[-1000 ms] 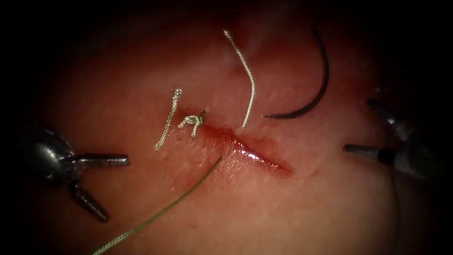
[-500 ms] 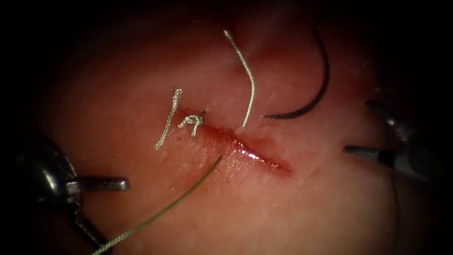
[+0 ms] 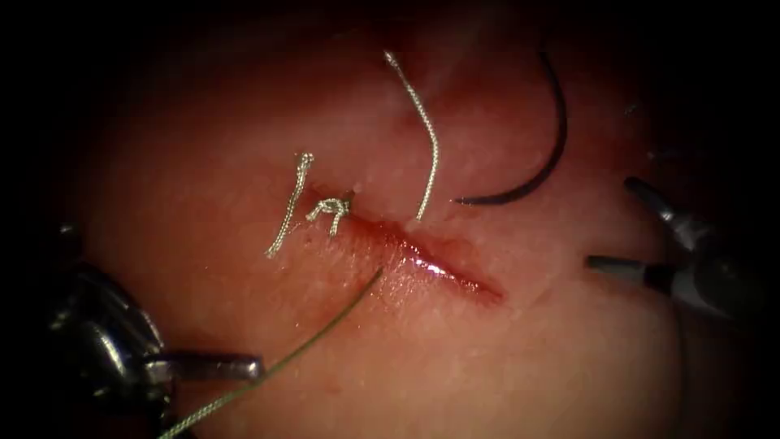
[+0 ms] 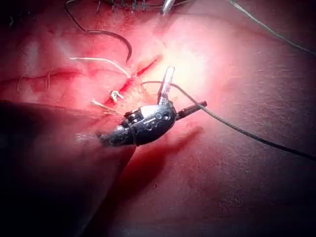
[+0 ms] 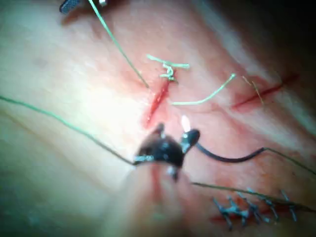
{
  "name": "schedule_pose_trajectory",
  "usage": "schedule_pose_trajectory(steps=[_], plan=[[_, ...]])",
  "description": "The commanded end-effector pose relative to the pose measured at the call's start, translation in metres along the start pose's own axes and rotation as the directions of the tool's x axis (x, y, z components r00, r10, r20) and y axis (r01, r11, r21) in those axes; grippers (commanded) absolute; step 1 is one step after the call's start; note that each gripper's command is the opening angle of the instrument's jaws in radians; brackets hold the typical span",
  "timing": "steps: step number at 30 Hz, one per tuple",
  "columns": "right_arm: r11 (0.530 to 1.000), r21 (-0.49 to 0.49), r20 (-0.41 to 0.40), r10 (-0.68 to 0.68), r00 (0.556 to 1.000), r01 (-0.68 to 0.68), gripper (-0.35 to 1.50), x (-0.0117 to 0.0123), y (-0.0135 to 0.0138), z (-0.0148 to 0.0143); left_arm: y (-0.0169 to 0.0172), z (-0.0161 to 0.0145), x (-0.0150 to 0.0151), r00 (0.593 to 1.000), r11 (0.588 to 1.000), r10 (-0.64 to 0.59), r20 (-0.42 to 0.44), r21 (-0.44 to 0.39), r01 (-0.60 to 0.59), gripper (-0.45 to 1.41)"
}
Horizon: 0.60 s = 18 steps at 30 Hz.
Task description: Wound Closure
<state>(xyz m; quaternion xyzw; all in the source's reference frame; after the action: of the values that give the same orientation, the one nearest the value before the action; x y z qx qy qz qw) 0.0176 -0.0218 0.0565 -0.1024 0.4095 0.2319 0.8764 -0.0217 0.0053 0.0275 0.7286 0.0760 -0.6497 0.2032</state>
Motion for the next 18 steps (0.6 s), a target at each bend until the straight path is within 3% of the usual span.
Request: schedule_pose_trajectory(steps=[1,2,4,7,10,18], plan=[[1.0,0.001,-0.002,0.0,1.0,0.0,1.43,0.0,-0.0004,0.0008,-0.0001,0.0004,-0.0005,1.0,1.0,0.0,-0.003,0.003,0.0,0.59],[1.0,0.001,-0.002,0.0,1.0,0.0,1.43,0.0,-0.0004,0.0008,-0.0001,0.0004,-0.0004,1.0,1.0,-0.001,-0.007,0.004,0.001,0.1],[1.0,0.004,-0.005,-0.001,1.0,0.001,1.41,0.0,-0.0005,0.0008,-0.0001,0.0001,-0.0003,1.0,1.0,0.0,-0.021,0.027,0.001,-0.45],[1.0,0.005,-0.011,-0.004,1.0,0.004,1.28,-0.0001,-0.001,0.0006,-0.0006,-0.0005,-0.0004,0.999,0.997,-0.001,-0.043,0.074,0.004,-0.45],[1.0,0.022,-0.013,-0.005,1.0,0.006,1.15,0.0001,-0.0014,0.0004,-0.0012,-0.0008,-0.001,1.0,0.993,-0.007,-0.013,0.116,0.008,-0.45],[0.992,0.102,-0.074,-0.067,0.995,0.074,1.4,0.0027,-0.0035,0.0014,-0.0042,-0.0003,-0.0048,1.0,0.989,-0.016,0.012,0.146,0.014,-0.45]])
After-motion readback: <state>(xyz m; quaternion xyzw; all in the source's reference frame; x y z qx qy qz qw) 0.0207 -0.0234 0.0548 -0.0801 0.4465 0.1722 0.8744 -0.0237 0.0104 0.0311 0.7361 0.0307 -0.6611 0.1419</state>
